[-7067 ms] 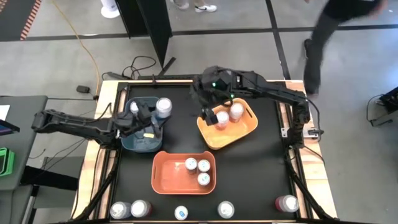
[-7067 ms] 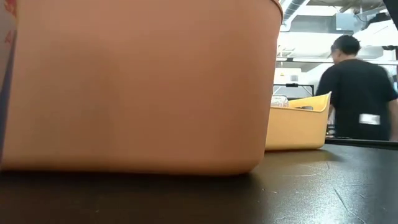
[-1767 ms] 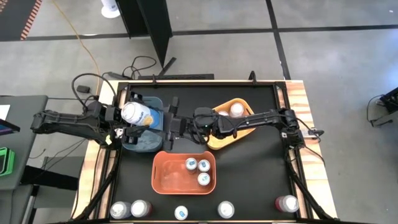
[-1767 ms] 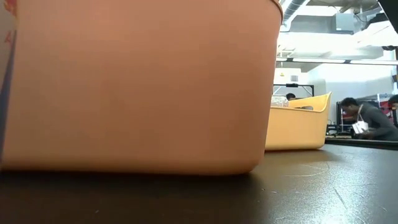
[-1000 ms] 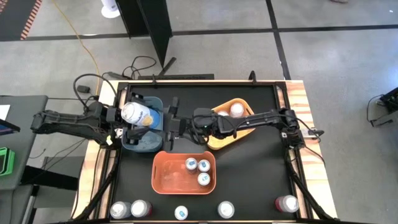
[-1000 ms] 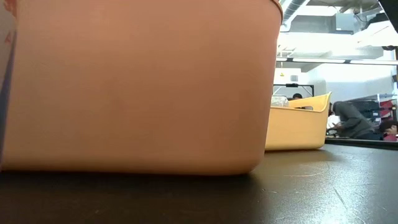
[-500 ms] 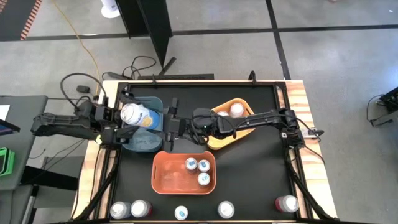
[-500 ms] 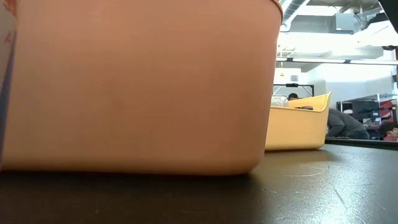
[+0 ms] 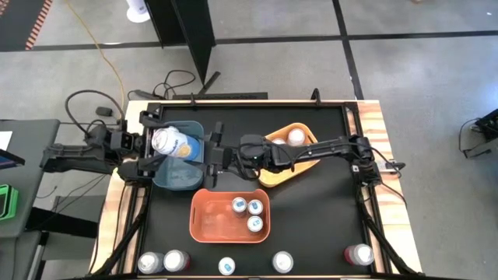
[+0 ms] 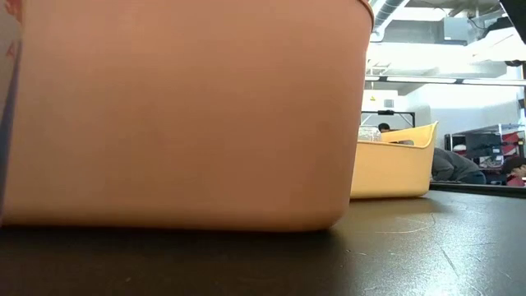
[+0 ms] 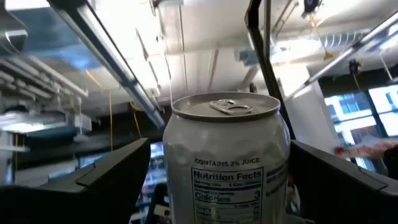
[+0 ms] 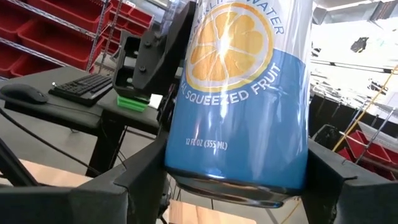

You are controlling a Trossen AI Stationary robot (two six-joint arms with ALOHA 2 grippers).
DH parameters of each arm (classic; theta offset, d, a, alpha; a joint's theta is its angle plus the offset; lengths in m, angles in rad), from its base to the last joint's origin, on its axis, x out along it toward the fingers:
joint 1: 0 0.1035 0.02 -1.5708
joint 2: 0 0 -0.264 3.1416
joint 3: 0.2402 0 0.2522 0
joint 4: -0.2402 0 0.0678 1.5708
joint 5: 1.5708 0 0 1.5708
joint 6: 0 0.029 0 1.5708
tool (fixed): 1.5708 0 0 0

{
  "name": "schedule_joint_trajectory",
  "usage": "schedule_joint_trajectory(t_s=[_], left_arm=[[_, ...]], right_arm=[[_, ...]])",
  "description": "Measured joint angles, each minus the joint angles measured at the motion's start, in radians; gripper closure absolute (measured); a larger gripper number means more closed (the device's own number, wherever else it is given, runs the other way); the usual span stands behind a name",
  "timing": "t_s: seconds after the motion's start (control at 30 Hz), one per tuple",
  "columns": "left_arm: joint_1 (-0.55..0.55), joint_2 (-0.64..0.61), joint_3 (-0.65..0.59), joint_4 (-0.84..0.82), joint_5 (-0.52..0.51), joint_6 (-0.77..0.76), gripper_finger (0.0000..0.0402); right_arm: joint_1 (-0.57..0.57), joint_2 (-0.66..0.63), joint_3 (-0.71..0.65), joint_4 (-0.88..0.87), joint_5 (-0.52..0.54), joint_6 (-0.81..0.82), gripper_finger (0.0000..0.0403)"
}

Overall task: Sort soda cans
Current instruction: Put the blue soda can into the blue bin

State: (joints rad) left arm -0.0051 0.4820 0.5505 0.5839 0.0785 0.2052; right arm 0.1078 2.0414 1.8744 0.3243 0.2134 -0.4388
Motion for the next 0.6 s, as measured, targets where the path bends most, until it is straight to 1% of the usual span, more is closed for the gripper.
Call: schedule_joint_trajectory(t_s=[0.2,0.4,0.6], left_arm=[[0.0,0.003,0.163,-0.32,-0.032,0.013,0.0033],[0.0,0.018,0.311,-0.574,-0.081,0.039,0.0033],[0.0,0.066,0.454,-0.826,-0.115,0.046,0.0033]], right_arm=[[0.0,-0.021,0.0,-0.044,0.002,-0.01,0.0115],[-0.014,-0.031,0.0,-0.075,0.005,-0.01,0.0115],[-0.028,-0.032,-0.001,-0.11,-0.002,-0.005,0.0115]])
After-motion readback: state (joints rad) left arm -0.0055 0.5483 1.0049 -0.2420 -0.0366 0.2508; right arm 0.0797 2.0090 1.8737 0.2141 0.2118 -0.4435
